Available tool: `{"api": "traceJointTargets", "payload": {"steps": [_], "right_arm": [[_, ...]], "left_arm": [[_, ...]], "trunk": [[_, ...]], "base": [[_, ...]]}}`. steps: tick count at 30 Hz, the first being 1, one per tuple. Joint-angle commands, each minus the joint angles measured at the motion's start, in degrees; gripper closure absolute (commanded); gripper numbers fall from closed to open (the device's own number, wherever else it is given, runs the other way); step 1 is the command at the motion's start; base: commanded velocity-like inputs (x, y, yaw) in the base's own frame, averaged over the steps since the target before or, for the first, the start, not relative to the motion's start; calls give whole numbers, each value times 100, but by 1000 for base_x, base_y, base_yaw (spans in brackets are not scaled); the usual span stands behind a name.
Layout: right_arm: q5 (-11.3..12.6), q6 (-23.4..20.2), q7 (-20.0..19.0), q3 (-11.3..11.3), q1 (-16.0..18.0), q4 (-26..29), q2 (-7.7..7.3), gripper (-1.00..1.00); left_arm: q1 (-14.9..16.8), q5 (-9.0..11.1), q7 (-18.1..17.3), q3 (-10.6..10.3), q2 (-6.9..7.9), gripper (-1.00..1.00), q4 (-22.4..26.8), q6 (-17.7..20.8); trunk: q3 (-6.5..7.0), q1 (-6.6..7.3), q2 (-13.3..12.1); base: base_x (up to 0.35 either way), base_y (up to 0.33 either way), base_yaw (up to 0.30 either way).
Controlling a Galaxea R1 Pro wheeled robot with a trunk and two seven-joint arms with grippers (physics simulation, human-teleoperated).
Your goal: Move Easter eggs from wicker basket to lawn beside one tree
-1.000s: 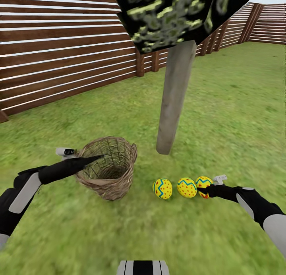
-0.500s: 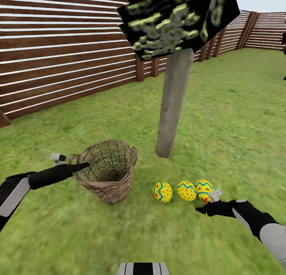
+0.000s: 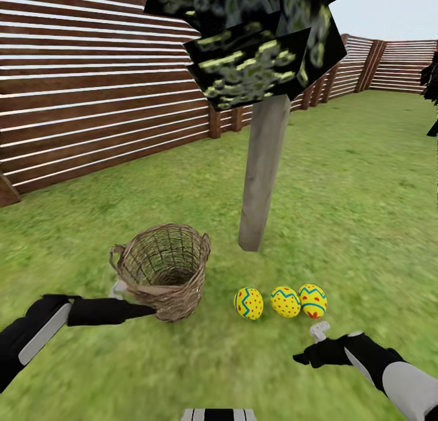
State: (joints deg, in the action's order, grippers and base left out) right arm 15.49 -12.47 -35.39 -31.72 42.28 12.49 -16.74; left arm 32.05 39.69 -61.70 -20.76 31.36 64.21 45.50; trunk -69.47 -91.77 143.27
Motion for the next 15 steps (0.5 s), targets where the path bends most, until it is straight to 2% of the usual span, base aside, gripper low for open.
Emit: {"api": "traceJointTargets", "payload": {"steps": [1,2,4,5,6,7,8,9,11,12,15], "right_arm": [[52,-47,17,-109,-8,-144,59,-100],[45,-39,47,-213,-22,-350,122,-100],[43,-16,189,-246,-75,-540,165,-100],[42,-2,429,-252,-148,-597,217,-100],[42,11,772,-254,-244,-624,286,-100],[41,18,948,-254,-304,-629,319,-100],[37,30,1215,-255,-400,-634,368,-100],[60,106,1857,-248,-642,-647,487,-100],[74,194,2077,-247,-673,-685,540,-100],[86,318,2304,-247,-710,-750,595,-100],[100,545,2697,-247,-804,-812,718,-100]], "left_arm": [[4,1,12,-205,0,-100,-125,38],[3,-39,26,-466,-5,-100,-457,13],[3,-81,47,-561,-24,-100,-1036,-21],[3,-223,56,-580,-52,-100,-1379,-83],[3,-549,59,-587,-158,-100,-1745,-194],[3,-757,64,-592,-231,-100,-1950,-260],[3,-1110,67,-598,-384,-100,-2336,-360],[3,-1720,367,-597,-851,-100,-3456,-991],[3,-1748,709,-596,-948,-100,-3674,-1204],[3,-1752,1116,-596,-1073,-100,-3886,-1301],[3,-1759,1874,-589,-1416,-100,-4209,-1367]], "trunk": [[18,4,0],[41,6,-1],[83,22,-25],[101,44,-65],[119,66,-105],[136,88,-145],[154,110,-185],[172,132,-225],[208,176,-305],[208,176,-305],[208,176,-305]], "base": [[0,0,0],[0,0,0],[0,0,0],[0,0,0],[0,0,0],[0,0,0],[0,0,0],[0,0,0],[0,0,0],[0,0,0],[0,0,0]]}}
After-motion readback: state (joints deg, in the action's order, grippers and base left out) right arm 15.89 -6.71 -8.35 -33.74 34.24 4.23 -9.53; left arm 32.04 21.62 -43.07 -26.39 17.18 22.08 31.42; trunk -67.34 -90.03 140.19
